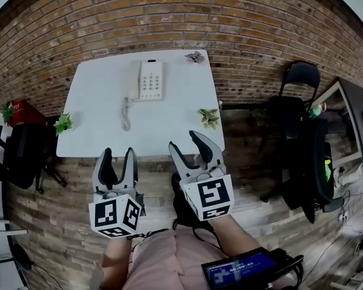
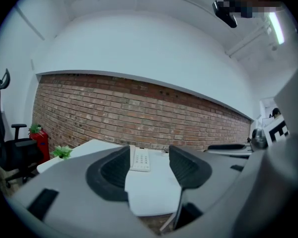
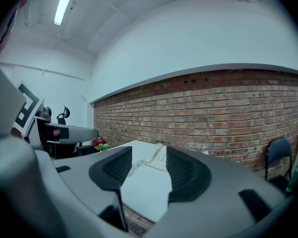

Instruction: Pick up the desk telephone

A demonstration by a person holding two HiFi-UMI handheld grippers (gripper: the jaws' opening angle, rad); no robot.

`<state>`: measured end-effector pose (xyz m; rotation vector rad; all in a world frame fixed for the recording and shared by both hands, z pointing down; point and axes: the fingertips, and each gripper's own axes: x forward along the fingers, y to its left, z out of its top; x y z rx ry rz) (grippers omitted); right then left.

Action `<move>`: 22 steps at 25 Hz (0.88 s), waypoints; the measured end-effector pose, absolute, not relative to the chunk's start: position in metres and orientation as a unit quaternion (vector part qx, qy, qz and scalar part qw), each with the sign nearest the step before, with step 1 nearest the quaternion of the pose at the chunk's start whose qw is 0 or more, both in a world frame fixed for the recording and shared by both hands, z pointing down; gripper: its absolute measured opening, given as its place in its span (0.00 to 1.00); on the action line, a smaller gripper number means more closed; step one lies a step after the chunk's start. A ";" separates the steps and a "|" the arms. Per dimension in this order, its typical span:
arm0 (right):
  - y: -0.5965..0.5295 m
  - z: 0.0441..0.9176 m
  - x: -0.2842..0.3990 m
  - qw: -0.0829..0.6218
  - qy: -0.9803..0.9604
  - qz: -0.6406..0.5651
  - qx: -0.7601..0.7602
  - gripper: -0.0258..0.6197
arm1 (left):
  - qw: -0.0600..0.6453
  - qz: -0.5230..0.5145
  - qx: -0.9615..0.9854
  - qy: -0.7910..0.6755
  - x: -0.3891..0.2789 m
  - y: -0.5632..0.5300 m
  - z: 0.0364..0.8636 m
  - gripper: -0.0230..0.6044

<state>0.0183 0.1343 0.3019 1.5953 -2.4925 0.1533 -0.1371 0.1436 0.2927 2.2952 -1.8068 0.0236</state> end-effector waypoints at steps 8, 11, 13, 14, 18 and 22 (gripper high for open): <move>0.043 0.324 0.023 0.100 -0.843 0.080 0.523 0.38 | 0.115 0.029 0.775 -0.620 -0.131 0.055 0.304 0.45; 0.003 0.321 0.025 0.095 -0.846 0.081 0.518 0.38 | 0.111 0.031 0.771 -0.626 -0.131 0.019 0.300 0.46; -0.023 0.317 0.029 0.090 -0.847 0.077 0.518 0.38 | 0.106 0.031 0.769 -0.629 -0.132 -0.004 0.295 0.46; -0.035 0.315 0.031 0.087 -0.848 0.074 0.518 0.38 | 0.103 0.031 0.767 -0.632 -0.133 -0.014 0.292 0.46; -0.078 0.301 0.036 0.078 -0.851 0.064 0.515 0.38 | 0.091 0.019 0.760 -0.643 -0.137 -0.052 0.275 0.46; -0.106 0.288 0.038 0.070 -0.852 0.056 0.516 0.38 | 0.085 0.012 0.760 -0.645 -0.137 -0.072 0.264 0.46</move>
